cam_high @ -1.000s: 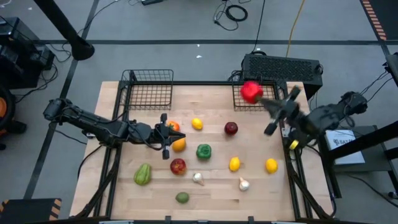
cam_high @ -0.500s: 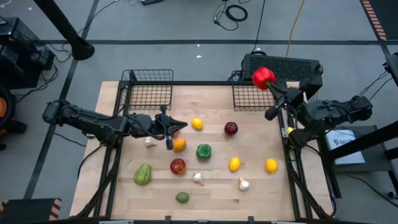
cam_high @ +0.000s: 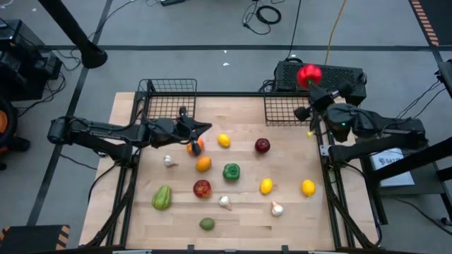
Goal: Sort produce into baskets
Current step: Put the red bell pepper in the right basket
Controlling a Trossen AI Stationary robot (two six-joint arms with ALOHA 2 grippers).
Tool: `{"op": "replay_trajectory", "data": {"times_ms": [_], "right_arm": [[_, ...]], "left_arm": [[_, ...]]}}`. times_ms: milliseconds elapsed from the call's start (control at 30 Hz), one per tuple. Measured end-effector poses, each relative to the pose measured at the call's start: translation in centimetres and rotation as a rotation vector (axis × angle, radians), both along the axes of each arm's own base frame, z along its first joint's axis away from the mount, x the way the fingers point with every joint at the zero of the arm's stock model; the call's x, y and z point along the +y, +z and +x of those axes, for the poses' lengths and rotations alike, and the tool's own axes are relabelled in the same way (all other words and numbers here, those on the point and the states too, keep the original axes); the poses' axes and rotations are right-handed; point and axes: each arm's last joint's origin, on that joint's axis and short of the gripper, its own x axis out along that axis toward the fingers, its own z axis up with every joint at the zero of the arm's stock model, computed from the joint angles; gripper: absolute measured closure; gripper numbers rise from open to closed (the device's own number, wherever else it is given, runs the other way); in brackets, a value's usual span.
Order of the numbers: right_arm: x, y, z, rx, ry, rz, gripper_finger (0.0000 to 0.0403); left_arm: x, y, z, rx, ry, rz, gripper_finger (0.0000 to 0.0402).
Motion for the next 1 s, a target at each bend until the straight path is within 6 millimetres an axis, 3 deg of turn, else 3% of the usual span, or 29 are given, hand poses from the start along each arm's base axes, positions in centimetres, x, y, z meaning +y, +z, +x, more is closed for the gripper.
{"op": "replay_trajectory", "data": {"times_ms": [333,533,833,1000], "right_arm": [[-4.6,-2.4,3.0,0.109,-0.132,0.085,0.0399],[-7.9,-4.9,4.1,0.157,-0.173,0.225,0.0399],[-11.4,-7.9,2.5,0.125,-0.41,0.427,0.0399],[-12.2,-9.1,2.1,0.073,-0.399,0.589,0.0399]], "left_arm": [[0.8,0.0,-0.1,-0.013,0.038,-0.027,0.0372],[1.2,0.1,-0.1,-0.001,0.043,0.023,0.0372],[1.3,0.2,-0.1,-0.005,0.041,0.018,0.0372],[1.3,-0.1,-0.1,0.03,0.04,0.015,0.0372]]}}
